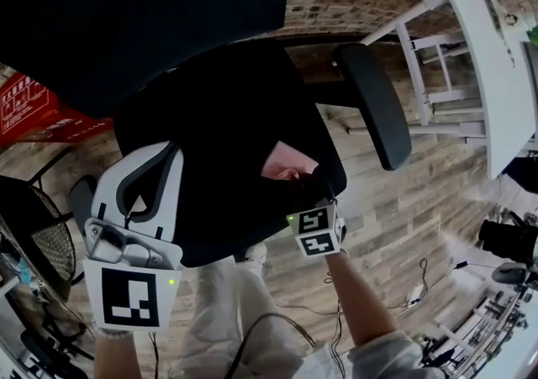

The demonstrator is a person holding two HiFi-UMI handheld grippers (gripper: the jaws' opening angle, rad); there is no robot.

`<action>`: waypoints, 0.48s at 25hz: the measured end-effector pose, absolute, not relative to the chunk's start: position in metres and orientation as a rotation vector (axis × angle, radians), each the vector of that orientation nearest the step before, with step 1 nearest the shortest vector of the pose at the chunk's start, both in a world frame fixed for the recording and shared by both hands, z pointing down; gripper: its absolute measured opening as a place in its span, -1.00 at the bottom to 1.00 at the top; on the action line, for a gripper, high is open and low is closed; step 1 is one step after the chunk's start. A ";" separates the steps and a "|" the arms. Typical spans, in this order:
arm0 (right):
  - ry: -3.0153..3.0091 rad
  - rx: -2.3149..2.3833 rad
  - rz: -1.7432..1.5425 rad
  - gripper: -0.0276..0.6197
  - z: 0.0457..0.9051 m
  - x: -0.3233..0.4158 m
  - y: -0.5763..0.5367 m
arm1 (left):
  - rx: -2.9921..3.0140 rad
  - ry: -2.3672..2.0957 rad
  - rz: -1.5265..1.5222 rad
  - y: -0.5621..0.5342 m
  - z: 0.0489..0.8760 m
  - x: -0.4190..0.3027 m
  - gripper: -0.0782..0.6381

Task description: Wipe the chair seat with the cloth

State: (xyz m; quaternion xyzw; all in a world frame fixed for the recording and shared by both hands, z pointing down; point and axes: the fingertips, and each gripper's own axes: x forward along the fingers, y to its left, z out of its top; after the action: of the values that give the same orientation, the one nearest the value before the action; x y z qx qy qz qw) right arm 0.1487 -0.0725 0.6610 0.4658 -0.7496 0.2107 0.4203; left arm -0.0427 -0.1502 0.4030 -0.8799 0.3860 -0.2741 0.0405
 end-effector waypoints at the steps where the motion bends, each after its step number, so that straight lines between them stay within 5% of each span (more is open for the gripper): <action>1: -1.860 1.192 0.523 -0.76 0.659 0.163 -0.076 | -2.697 1.173 -0.838 -0.150 0.402 -0.039 -0.73; 12: -1.750 1.309 0.500 -0.76 0.643 0.243 -0.089 | -2.704 1.136 -0.827 -0.149 0.397 -0.019 -0.73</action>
State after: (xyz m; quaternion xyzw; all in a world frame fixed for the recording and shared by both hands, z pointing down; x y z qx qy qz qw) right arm 0.2428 -0.0894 0.6434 0.5259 -0.7030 0.2006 0.4347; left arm -0.0188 -0.1491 0.3969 -0.8864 0.3725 -0.2710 0.0469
